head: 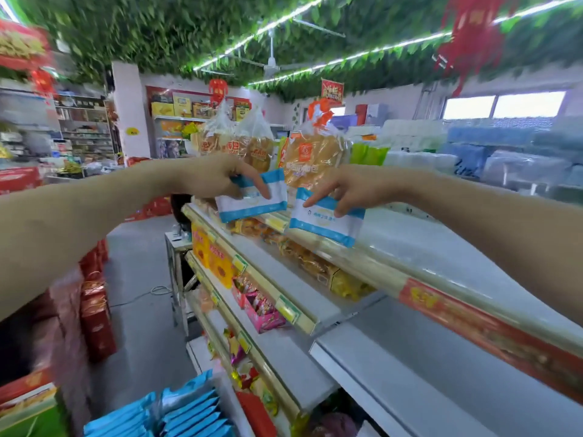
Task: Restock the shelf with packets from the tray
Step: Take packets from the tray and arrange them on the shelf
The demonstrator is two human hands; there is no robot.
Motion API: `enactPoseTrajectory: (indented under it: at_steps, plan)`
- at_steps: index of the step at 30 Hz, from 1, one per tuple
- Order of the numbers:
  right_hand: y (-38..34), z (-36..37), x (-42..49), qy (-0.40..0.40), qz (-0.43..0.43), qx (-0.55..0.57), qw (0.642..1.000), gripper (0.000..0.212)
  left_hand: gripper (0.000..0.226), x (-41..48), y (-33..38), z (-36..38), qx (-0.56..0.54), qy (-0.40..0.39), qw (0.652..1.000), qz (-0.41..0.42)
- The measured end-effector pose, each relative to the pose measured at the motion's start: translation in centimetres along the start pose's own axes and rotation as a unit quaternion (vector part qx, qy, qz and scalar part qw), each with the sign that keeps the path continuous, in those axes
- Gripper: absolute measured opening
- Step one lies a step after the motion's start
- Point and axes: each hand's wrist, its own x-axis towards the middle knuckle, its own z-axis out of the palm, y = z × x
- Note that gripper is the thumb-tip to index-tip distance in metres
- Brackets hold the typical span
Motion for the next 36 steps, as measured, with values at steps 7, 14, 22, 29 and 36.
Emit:
enactPoseTrajectory:
  at_steps: [7,14,22,29,36]
  plan:
    - [6.5,-3.9,-9.8,0.031,0.124,-0.004,0.992,0.056,0.046,8.4,8.5,1.5,-0.024,-0.019,0.995,0.097]
    - [13.7,-4.9,-19.9,0.012,0.237,-0.041,0.971,0.059,0.053,15.6,16.1,5.7,-0.039,-0.078,0.979,0.185]
    - [20.8,-3.7,-26.1,0.038,0.317,-0.01,0.947,0.066,0.056,19.9,21.5,9.4,-0.056,-0.1,0.968,0.223]
    - [22.8,-2.2,-25.3,0.033,0.294,0.002,0.955,0.062,0.049,21.9,23.6,11.3,-0.026,-0.108,0.972,0.206]
    - [23.5,-1.1,-25.0,0.035,0.254,-0.042,0.966,0.056,0.049,23.9,24.3,12.6,-0.024,-0.124,0.971,0.202]
